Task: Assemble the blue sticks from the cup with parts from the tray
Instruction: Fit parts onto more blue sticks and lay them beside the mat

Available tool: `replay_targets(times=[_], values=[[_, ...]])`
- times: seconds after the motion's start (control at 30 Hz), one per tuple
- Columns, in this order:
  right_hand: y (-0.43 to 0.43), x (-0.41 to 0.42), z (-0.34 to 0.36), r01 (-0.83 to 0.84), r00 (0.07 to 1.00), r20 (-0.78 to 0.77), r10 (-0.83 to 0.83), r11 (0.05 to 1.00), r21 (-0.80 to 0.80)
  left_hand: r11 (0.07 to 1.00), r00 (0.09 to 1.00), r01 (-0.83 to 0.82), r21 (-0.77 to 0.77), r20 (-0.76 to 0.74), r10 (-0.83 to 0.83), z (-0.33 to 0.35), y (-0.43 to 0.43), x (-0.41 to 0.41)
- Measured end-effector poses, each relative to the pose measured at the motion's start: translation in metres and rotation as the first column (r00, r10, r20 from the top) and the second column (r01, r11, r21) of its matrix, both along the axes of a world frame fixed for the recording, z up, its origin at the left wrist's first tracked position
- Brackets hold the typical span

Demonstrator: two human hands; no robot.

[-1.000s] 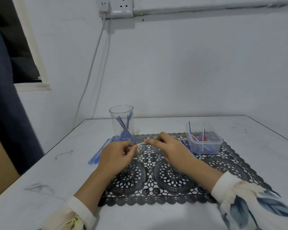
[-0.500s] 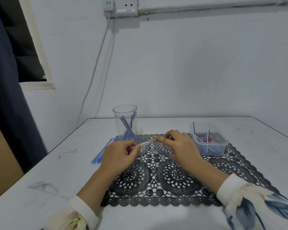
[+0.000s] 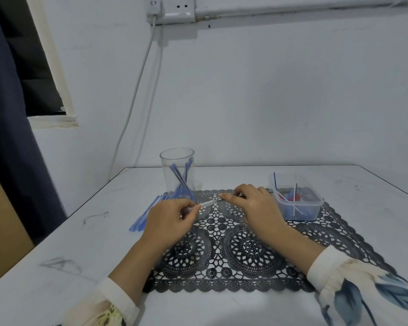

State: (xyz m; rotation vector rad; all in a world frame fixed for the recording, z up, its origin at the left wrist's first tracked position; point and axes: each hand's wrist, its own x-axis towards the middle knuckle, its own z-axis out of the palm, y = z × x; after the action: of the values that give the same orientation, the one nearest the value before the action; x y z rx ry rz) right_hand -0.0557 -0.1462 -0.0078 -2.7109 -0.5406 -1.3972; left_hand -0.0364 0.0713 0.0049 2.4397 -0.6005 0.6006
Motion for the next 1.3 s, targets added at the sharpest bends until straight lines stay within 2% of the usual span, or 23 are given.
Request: replay_targets(times=[0.2, 0.4, 0.53, 0.63, 1.07, 1.3], values=[[0.0, 0.002, -0.002, -0.022, 1.0, -0.001, 0.022, 1.0, -0.011, 1.0, 1.0, 0.022, 0.01, 0.016, -0.022, 0.001, -0.002, -0.003], [-0.001, 0.001, -0.003, 0.023, 0.999, -0.038, -0.017, 0.982, 0.187, 1.0, 0.999, 0.02, -0.014, 0.039, -0.019, 0.003, -0.001, -0.005], [-0.004, 0.001, -0.001, 0.112, 0.993, 0.015, -0.117, 0.976, 0.185, 1.0, 0.998, 0.025, -0.007, 0.054, -0.024, 0.004, -0.001, -0.006], [-0.003, 0.001, -0.002, 0.115, 0.993, 0.018, -0.121, 0.973, 0.198, 1.0, 0.998, 0.031, -0.005, 0.063, -0.03, 0.004, -0.001, -0.007], [0.009, -0.007, 0.003, -0.051, 0.999, 0.021, 0.047, 0.953, 0.298, 0.997, 0.984, 0.064, 0.032, 0.164, -0.068, 0.001, -0.005, -0.008], [0.02, -0.014, 0.006, -0.138, 0.982, -0.073, 0.175, 0.922, 0.361, 0.996, 0.978, 0.067, 0.065, 0.194, -0.078, 0.0, -0.008, -0.009]])
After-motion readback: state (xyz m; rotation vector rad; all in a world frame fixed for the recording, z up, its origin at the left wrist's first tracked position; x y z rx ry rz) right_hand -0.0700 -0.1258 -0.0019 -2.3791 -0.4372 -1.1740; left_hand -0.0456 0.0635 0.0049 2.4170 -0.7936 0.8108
